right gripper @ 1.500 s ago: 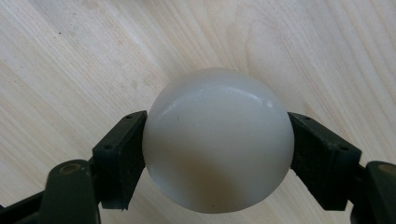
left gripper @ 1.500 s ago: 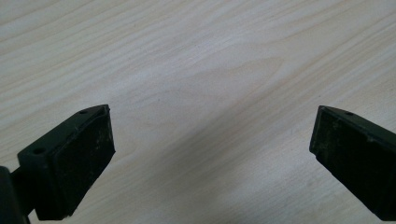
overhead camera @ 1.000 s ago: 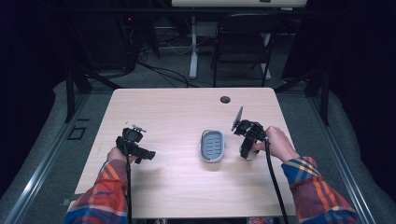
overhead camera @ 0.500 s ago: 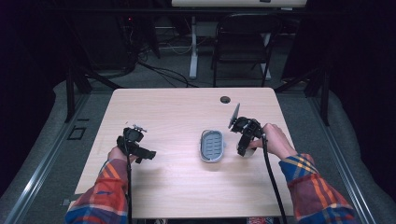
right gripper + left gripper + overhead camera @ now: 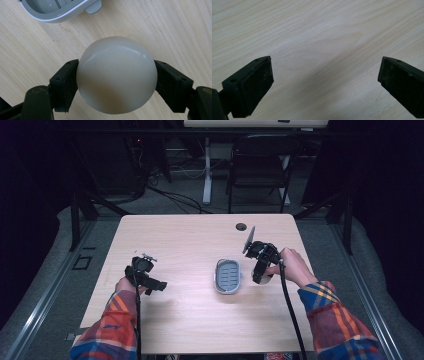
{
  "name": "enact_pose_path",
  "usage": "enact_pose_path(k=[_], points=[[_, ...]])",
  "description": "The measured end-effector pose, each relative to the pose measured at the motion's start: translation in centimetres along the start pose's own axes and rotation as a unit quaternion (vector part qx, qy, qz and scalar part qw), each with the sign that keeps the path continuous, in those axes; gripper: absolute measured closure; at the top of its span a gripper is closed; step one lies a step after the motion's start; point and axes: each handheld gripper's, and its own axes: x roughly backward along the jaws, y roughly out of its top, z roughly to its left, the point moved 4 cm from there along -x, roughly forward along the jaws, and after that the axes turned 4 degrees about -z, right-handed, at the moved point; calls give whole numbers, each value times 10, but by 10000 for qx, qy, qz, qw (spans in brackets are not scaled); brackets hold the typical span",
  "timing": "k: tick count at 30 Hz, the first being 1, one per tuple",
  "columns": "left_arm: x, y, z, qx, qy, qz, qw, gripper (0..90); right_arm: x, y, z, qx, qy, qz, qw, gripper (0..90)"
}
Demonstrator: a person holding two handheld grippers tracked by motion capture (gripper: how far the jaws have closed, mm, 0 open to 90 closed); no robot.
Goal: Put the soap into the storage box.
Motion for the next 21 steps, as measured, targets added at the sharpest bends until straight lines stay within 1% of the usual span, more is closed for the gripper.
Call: enact_pose_path(k=[2, 3, 4, 5, 8, 9, 14, 15, 21], points=[[0, 0, 0, 1, 0, -1, 10000, 1, 2, 2, 0, 38, -10, 23, 10000, 241], [0, 0, 0, -1, 1, -1, 10000, 1, 3, 3, 0, 22, -9, -12, 10000, 241], [0, 0, 0, 0, -1, -1, 10000, 2, 5, 4, 0, 68, -25, 9, 10000, 241], [0, 0, 0, 2, -2, -2, 10000, 2, 5, 5, 0, 79, -30, -24, 10000, 241], [0, 0, 0, -3, -6, 1, 10000, 1, 9, 9, 2, 48, -17, 1, 10000, 241], [0, 0, 0, 1, -5, -1, 10000, 1, 10, 10, 2, 112, -31, -14, 9999, 241], [0, 0, 0, -2, -5, 0, 10000, 1, 14, 16, 3, 141, -52, -7, 9999, 241], [0, 0, 0, -1, -5, 1, 10000, 1, 15, 18, 4, 187, -52, -24, 9998, 241], [0, 0, 0, 3, -8, 1, 10000, 1, 20, 25, 6, 210, -57, -20, 9998, 241]])
